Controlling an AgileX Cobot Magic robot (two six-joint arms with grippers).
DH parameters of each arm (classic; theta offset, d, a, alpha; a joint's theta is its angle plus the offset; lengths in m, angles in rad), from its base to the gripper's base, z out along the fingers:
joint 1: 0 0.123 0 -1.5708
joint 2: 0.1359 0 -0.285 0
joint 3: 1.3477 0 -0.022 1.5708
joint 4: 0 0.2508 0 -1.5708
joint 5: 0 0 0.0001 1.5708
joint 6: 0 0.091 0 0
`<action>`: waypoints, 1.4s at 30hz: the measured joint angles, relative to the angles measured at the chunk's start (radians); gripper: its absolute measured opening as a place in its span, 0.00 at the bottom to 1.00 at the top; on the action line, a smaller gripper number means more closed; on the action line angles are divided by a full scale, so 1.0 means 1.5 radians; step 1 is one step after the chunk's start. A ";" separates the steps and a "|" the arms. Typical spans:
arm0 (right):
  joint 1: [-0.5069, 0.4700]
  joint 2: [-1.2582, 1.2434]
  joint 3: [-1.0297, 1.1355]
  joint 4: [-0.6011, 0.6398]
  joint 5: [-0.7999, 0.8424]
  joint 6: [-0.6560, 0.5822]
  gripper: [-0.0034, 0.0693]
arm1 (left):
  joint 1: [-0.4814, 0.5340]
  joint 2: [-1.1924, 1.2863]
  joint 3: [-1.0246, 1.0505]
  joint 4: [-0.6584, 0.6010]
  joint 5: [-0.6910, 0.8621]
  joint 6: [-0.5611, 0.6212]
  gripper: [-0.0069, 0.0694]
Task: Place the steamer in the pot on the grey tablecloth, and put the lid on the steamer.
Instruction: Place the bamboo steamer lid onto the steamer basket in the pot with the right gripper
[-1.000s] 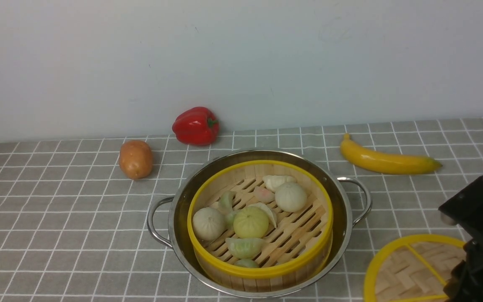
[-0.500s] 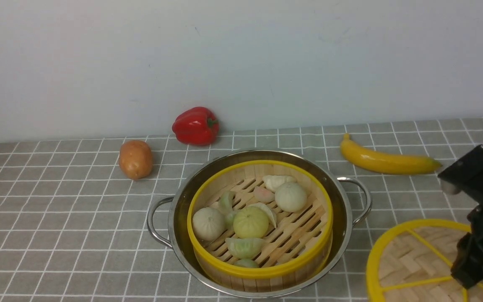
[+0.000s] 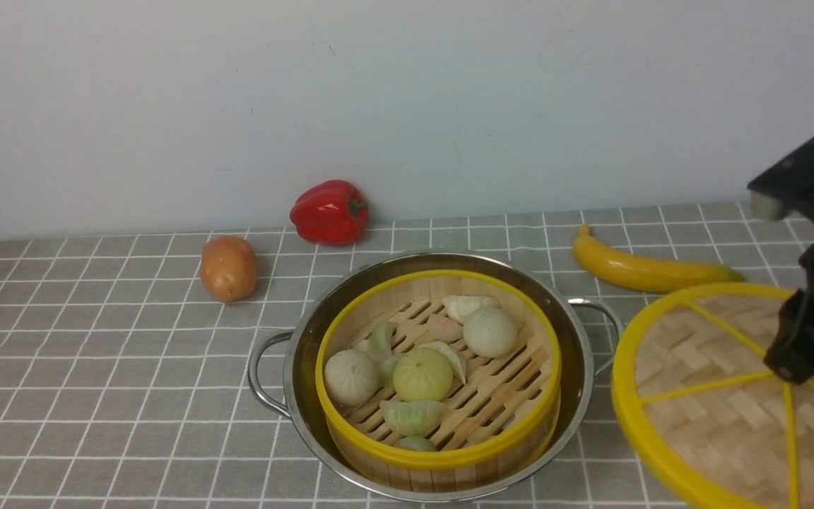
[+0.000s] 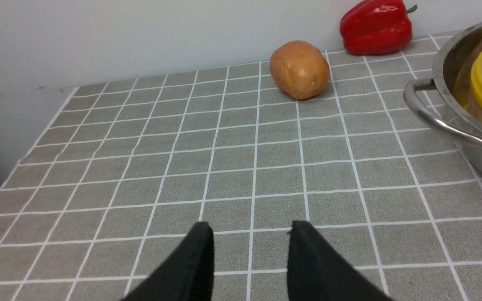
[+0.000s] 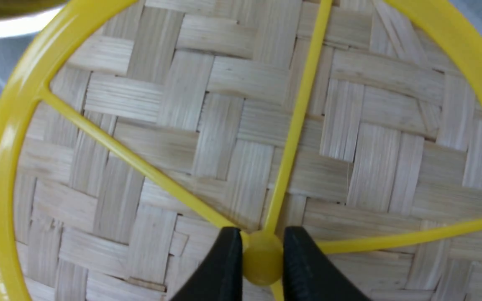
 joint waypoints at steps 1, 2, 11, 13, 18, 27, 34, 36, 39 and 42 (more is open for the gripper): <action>0.000 0.000 -0.013 0.000 0.001 -0.001 0.24 | 0.000 0.000 0.000 0.000 0.000 0.000 0.41; 0.000 0.000 -0.016 0.000 0.001 -0.001 0.24 | 0.000 0.000 0.000 0.000 0.000 0.000 0.41; 0.000 0.000 -0.104 0.027 0.003 -0.031 0.24 | 0.000 0.000 0.000 0.000 0.000 0.000 0.41; 0.000 0.002 -0.123 0.043 0.004 -0.038 0.24 | 0.000 0.000 0.000 0.000 0.000 0.000 0.41; 0.010 0.026 -0.163 0.066 0.005 -0.057 0.24 | 0.000 0.000 0.000 0.000 0.000 0.000 0.41; 0.151 0.153 -0.281 0.050 0.006 -0.080 0.23 | 0.000 0.000 0.000 0.000 0.000 0.000 0.41; 0.235 0.256 -0.377 0.034 0.005 -0.081 0.23 | 0.000 0.000 0.000 0.000 0.000 0.000 0.41; 0.256 0.281 -0.395 0.033 0.005 -0.085 0.23 | 0.000 0.000 0.000 0.000 0.000 0.000 0.41; 0.280 0.308 -0.406 0.027 0.004 -0.094 0.23 | 0.000 0.000 0.000 0.000 0.000 0.000 0.41; 0.306 0.329 -0.413 0.017 0.005 -0.101 0.23 | 0.000 0.000 0.000 0.000 0.000 0.000 0.41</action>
